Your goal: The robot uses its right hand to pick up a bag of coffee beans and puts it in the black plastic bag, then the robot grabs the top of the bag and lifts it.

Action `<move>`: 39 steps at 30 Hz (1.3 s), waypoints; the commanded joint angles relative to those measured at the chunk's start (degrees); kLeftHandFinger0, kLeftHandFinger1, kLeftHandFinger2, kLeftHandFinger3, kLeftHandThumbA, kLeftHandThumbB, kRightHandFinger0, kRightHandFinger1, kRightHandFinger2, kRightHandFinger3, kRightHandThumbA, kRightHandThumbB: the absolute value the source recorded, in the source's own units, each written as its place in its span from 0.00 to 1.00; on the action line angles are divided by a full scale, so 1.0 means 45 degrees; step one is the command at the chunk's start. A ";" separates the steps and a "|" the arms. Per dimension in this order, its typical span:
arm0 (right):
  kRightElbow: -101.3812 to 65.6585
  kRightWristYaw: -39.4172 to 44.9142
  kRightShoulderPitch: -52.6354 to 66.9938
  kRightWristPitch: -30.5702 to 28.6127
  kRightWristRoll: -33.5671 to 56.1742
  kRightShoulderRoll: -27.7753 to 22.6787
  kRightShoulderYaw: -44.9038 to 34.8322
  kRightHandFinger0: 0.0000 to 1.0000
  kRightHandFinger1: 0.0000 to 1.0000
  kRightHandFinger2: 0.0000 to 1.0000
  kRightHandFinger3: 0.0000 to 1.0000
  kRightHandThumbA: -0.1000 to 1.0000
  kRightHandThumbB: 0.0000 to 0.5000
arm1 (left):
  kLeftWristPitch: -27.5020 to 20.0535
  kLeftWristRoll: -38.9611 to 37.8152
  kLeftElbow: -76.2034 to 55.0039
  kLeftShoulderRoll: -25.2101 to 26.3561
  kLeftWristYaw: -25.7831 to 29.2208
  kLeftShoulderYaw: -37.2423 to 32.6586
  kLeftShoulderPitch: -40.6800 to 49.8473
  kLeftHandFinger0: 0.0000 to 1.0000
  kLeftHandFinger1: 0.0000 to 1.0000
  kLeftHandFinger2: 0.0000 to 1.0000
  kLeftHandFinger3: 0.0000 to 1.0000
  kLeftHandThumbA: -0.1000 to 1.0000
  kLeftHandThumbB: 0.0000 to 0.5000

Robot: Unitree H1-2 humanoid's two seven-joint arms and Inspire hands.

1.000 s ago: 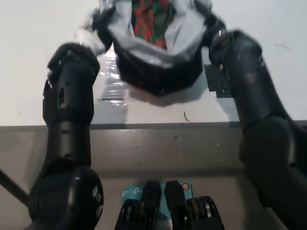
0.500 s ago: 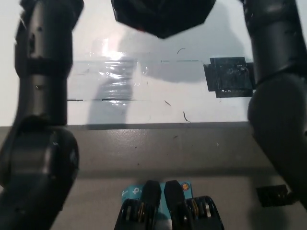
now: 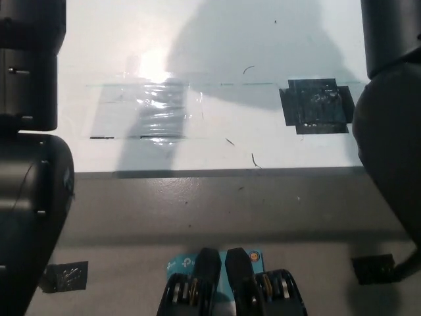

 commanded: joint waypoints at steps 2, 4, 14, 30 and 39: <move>0.0280 0.0142 -0.0715 -0.0216 0.0251 0.0299 0.0241 0.00 0.19 0.72 1.00 0.00 0.07 | 0.0149 -0.0505 -0.0099 0.0365 0.0264 -0.0025 -0.0620 0.00 0.29 0.87 1.00 0.00 0.06; 0.0947 -0.0097 -0.0664 -0.0694 0.0033 0.0600 0.0374 0.00 0.18 0.73 1.00 0.00 0.10 | 0.0149 0.0028 0.0109 0.0238 0.0426 0.0284 -0.0528 0.00 0.28 0.86 1.00 0.00 0.03; 0.3257 0.0496 -0.0995 -0.2684 -0.0621 0.1949 0.1194 0.00 0.21 0.85 1.00 0.00 0.14 | 0.0149 0.1129 -0.0343 0.0409 0.1245 0.1217 0.0340 0.00 0.24 0.85 1.00 0.00 0.00; 0.4461 -0.0131 0.1377 -0.4134 -0.2935 0.2581 0.4238 0.00 0.19 0.72 0.75 0.00 0.33 | -0.1779 0.3801 0.3803 0.0810 -0.1007 0.0443 0.2576 0.00 0.41 1.00 1.00 0.00 0.10; 0.4812 -0.0060 0.3720 -0.4468 -0.4858 0.2805 0.6517 0.01 0.28 0.71 0.70 0.00 0.39 | -0.3879 0.5237 0.7804 0.0190 -0.2021 -0.0242 0.3677 0.00 0.38 1.00 0.95 0.00 0.21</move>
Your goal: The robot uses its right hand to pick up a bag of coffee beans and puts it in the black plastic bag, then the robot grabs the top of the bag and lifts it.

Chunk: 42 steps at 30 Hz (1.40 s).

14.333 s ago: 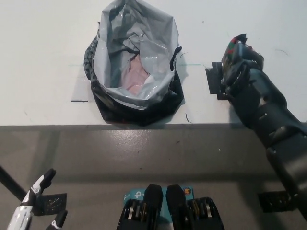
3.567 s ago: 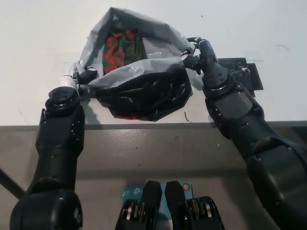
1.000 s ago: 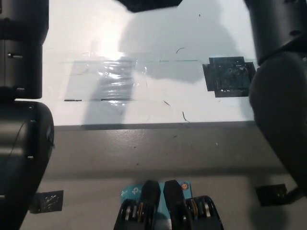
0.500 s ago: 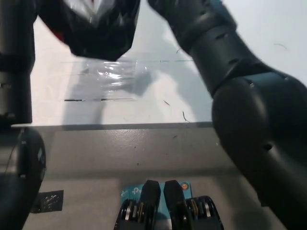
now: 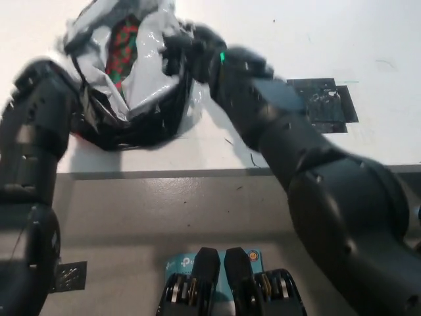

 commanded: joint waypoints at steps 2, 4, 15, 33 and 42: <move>0.0135 0.0392 0.0160 -0.0275 -0.1930 0.0053 0.1733 0.10 0.34 0.68 1.00 0.06 0.49 | -0.1804 0.1509 0.1127 -0.0262 -0.1088 -0.0571 0.0124 0.00 0.37 0.96 1.00 0.00 0.19; 0.0180 0.3141 0.0252 0.0169 -0.3055 -0.0319 0.3384 1.00 1.00 1.00 1.00 0.62 0.74 | -0.1905 0.1761 0.1032 -0.0478 -0.0914 -0.0683 0.0268 0.12 0.42 0.87 0.88 0.00 0.32; -0.0290 0.2358 -0.0303 -0.1289 -0.3679 -0.1248 0.4679 1.00 1.00 1.00 1.00 0.91 1.00 | -0.2192 0.3948 0.0092 0.0909 -0.3974 -0.3395 -0.0334 1.00 1.00 1.00 1.00 0.94 1.00; -0.1445 0.2701 -0.1623 -0.1880 -0.3375 -0.2206 0.3358 1.00 1.00 1.00 1.00 0.97 1.00 | -0.1063 0.5332 -0.2861 0.3156 -0.5654 -0.3690 -0.1335 1.00 1.00 1.00 1.00 1.00 1.00; -0.2430 0.3061 -0.1225 -0.2008 -0.2932 -0.2699 0.2438 1.00 1.00 1.00 1.00 1.00 1.00 | -0.0611 0.5633 -0.4967 0.3347 -0.5538 -0.3282 -0.0517 1.00 1.00 1.00 1.00 1.00 0.99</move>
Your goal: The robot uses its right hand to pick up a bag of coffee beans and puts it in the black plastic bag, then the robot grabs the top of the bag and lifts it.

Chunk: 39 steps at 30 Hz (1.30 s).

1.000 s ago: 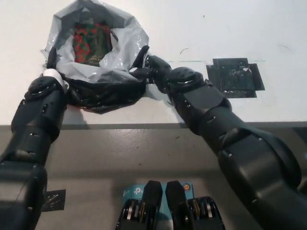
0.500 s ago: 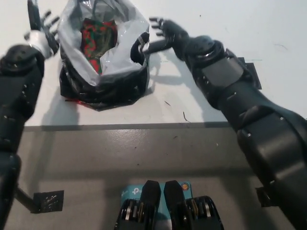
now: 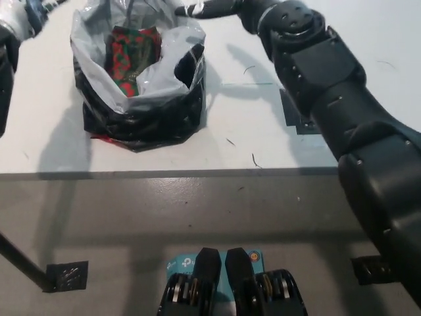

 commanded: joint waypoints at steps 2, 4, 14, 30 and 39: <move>-0.1622 0.0330 -0.0456 -0.0498 0.0483 -0.0813 -0.0775 1.00 1.00 1.00 1.00 1.00 1.00 | 0.0340 0.0629 -0.1787 0.0799 -0.0502 0.0251 -0.0081 1.00 1.00 1.00 1.00 1.00 0.98; -0.3690 0.0092 -0.0204 0.0222 0.0307 -0.1328 -0.0916 1.00 1.00 1.00 1.00 1.00 1.00 | 0.0463 0.0918 -0.2812 0.1140 -0.0479 0.0263 0.0158 1.00 1.00 1.00 1.00 1.00 0.91; -1.3533 0.1002 0.0962 0.3268 0.0092 -0.4081 -0.1201 1.00 1.00 1.00 1.00 1.00 1.00 | 0.0957 0.1072 -0.7419 0.2792 -0.1148 0.0838 0.1145 1.00 1.00 1.00 1.00 1.00 0.96; -2.7619 0.1399 1.0615 0.2051 0.2828 -0.8520 -0.5822 1.00 1.00 1.00 1.00 1.00 1.00 | -0.1252 -0.3298 -1.9424 0.2631 -0.0078 0.6978 0.9370 1.00 1.00 1.00 1.00 1.00 0.99; -2.7518 0.0822 1.3700 -0.0399 0.2296 -0.7455 -0.5466 1.00 1.00 1.00 1.00 1.00 0.81 | -0.4630 -0.5812 -2.0712 0.1784 -0.0250 0.8293 1.2973 1.00 1.00 1.00 1.00 1.00 0.97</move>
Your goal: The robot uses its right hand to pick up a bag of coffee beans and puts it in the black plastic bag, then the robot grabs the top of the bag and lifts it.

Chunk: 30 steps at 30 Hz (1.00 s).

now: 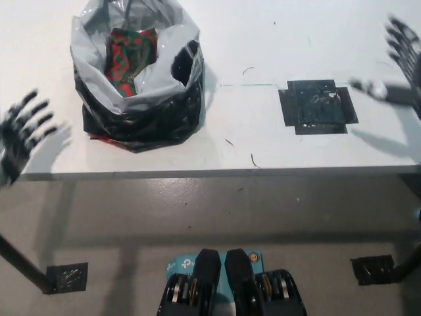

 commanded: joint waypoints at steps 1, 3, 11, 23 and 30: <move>-1.3525 0.0531 0.2495 -0.2357 0.2146 -0.3144 -0.3153 1.00 1.00 1.00 1.00 1.00 0.81 | -0.5524 -0.5517 -1.1509 0.1474 -0.0082 0.5813 0.3194 1.00 1.00 1.00 1.00 1.00 0.97; -1.3118 0.0437 0.2136 -0.2325 0.2065 -0.3079 -0.2918 1.00 1.00 1.00 1.00 1.00 0.83 | -0.5736 -0.5376 -1.1433 0.1404 -0.0095 0.5724 0.3218 1.00 1.00 1.00 1.00 1.00 0.94; -1.3543 0.0140 0.2114 -0.1527 0.2175 -0.3089 -0.2688 1.00 1.00 1.00 1.00 1.00 0.95 | -0.6138 -0.4811 -1.1492 0.0795 -0.0090 0.5247 0.3397 1.00 1.00 1.00 1.00 1.00 0.95; -1.0825 0.0273 0.7234 -0.5193 -0.0583 0.0439 -0.0194 1.00 1.00 1.00 1.00 1.00 0.83 | -0.6437 -0.2389 -0.8733 -0.1605 -0.2244 0.1349 0.6070 1.00 1.00 1.00 1.00 1.00 0.85; -0.4180 -0.0579 0.8549 -0.7913 -0.2026 0.1954 0.1201 1.00 1.00 1.00 1.00 1.00 0.68 | -0.7436 0.1406 -0.2268 -0.2969 -0.1185 -0.0663 0.6309 1.00 1.00 1.00 1.00 1.00 0.89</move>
